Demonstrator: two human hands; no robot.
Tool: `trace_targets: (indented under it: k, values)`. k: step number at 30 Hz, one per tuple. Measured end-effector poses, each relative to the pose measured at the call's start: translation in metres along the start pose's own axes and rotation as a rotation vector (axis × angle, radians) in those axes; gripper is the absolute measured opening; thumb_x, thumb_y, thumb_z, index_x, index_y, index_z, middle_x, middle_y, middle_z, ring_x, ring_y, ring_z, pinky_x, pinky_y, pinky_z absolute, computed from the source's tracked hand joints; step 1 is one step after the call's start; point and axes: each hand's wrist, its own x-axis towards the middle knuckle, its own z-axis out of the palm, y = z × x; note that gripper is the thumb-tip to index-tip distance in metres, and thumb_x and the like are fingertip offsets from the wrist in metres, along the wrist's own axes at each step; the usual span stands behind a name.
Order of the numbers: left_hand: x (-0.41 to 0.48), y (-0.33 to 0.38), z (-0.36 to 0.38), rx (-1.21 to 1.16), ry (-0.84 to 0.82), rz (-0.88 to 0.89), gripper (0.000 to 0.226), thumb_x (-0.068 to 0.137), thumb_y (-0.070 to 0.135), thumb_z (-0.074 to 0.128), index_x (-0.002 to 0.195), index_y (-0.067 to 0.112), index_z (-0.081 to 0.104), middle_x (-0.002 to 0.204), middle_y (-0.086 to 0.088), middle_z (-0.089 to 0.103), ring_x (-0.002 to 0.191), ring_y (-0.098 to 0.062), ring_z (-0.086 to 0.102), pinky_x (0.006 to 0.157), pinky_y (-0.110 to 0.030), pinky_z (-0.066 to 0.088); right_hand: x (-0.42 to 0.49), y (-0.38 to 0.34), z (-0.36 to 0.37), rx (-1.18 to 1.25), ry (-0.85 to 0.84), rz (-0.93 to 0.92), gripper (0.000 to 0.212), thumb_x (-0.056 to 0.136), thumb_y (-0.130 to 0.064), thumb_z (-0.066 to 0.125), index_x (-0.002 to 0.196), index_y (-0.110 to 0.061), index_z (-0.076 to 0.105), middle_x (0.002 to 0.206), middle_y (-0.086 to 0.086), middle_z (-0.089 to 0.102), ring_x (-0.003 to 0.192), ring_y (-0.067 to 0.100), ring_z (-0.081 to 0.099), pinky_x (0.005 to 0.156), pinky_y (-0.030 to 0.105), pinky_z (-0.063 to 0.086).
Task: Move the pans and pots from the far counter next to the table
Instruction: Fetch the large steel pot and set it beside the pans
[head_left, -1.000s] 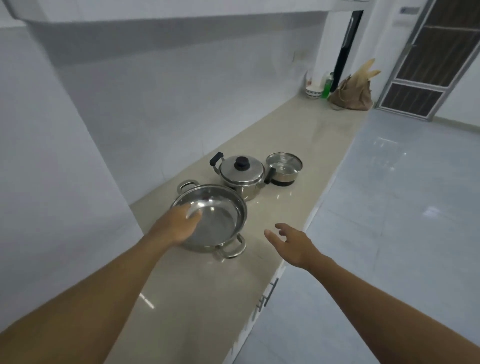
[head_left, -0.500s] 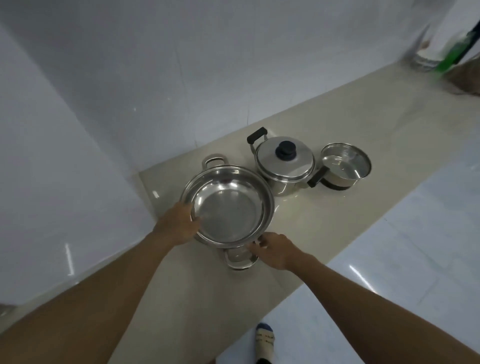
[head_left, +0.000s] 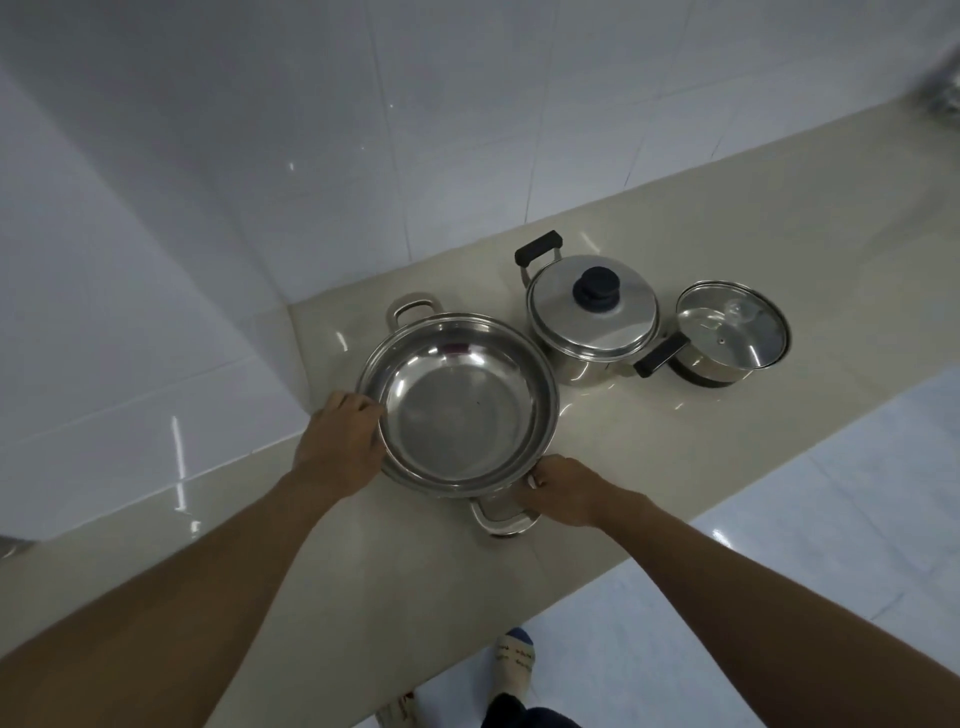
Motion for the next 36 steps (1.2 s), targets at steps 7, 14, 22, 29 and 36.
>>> trace_targets:
  k: [7, 14, 22, 29, 36]
  values:
    - [0.009, 0.009, -0.003, -0.018, 0.000, -0.009, 0.029, 0.092, 0.015, 0.054, 0.121, 0.011, 0.058, 0.128, -0.009, 0.052, 0.118, -0.031, 0.046, 0.097, -0.045, 0.043, -0.015, 0.031, -0.037, -0.051, 0.010, -0.061, 0.019, 0.094, -0.012, 0.061, 0.111, -0.006, 0.069, 0.104, 0.008, 0.074, 0.088, 0.019, 0.073, 0.088, 0.037, 0.058]
    - [0.019, 0.027, -0.002, -0.058, 0.013, 0.001, 0.050, 0.084, 0.011, 0.061, 0.133, 0.008, 0.050, 0.136, -0.013, 0.045, 0.125, -0.033, 0.042, 0.102, -0.045, 0.041, -0.019, 0.062, -0.054, 0.083, 0.279, -0.128, 0.031, 0.093, -0.005, 0.062, 0.119, -0.018, 0.072, 0.107, -0.002, 0.071, 0.098, 0.018, 0.064, 0.092, 0.036, 0.051]
    - [0.029, 0.028, 0.005, -0.047, -0.062, -0.088, 0.047, 0.090, 0.023, 0.054, 0.136, 0.013, 0.049, 0.132, -0.016, 0.052, 0.120, -0.036, 0.048, 0.100, -0.045, 0.042, -0.011, 0.070, -0.026, 0.235, 0.666, -0.066, 0.043, 0.098, -0.034, 0.057, 0.137, -0.018, 0.057, 0.135, 0.004, 0.060, 0.114, 0.013, 0.055, 0.093, 0.025, 0.039]
    - [0.021, 0.028, 0.012, -0.035, -0.036, -0.096, 0.033, 0.095, 0.021, 0.047, 0.125, 0.011, 0.054, 0.113, -0.015, 0.060, 0.108, -0.034, 0.052, 0.091, -0.044, 0.044, 0.002, 0.060, -0.011, 0.046, 0.733, -0.093, 0.035, 0.098, -0.042, 0.054, 0.128, -0.026, 0.062, 0.122, 0.002, 0.064, 0.114, 0.022, 0.055, 0.092, 0.038, 0.050]
    - [-0.007, 0.025, 0.022, -0.001, -0.062, -0.163, 0.030, 0.100, 0.025, 0.040, 0.127, 0.012, 0.047, 0.123, -0.010, 0.054, 0.114, -0.029, 0.047, 0.091, -0.046, 0.045, 0.007, 0.061, -0.011, -0.042, 0.735, -0.153, 0.028, 0.099, -0.036, 0.053, 0.120, -0.023, 0.066, 0.115, 0.000, 0.065, 0.108, 0.020, 0.055, 0.083, 0.036, 0.049]
